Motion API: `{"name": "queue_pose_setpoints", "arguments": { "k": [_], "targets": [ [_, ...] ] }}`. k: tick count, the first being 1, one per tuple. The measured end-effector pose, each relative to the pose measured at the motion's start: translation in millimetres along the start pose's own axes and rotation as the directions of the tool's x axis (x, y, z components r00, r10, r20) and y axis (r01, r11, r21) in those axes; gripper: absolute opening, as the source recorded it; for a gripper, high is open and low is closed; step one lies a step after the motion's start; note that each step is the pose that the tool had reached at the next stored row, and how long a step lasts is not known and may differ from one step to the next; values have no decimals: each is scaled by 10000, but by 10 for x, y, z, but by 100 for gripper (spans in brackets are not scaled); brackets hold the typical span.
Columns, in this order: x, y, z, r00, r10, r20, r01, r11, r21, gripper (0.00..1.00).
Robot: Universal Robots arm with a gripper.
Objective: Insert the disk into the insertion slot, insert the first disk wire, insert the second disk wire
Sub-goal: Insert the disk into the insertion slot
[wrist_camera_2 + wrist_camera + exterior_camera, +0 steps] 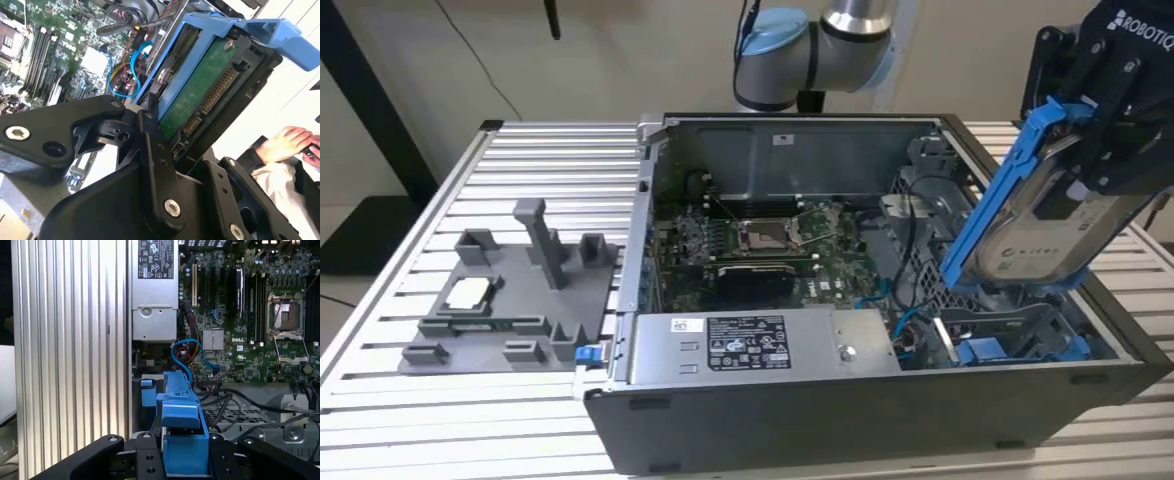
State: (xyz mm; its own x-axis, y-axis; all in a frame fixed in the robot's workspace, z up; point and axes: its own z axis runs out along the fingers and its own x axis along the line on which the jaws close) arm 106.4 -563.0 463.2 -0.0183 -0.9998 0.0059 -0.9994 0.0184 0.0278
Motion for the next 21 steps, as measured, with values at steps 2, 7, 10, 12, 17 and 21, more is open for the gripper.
{"name": "queue_pose_setpoints", "arguments": {
  "k": [2,7,10,12,17,21],
  "targets": [
    [0,-6,28,10000,-1,0,1,10000,3,33],
    [-1,-53,99,10000,-1,1,1,10000,5,33],
    [-2,-87,141,10000,-2,0,2,10000,5,33],
    [-2,-102,170,10000,-1,0,1,10000,5,33],
    [-2,-117,201,10000,1,0,-1,10000,5,33],
    [-2,-122,232,10000,-1,1,1,10000,5,33]
  ]
}}
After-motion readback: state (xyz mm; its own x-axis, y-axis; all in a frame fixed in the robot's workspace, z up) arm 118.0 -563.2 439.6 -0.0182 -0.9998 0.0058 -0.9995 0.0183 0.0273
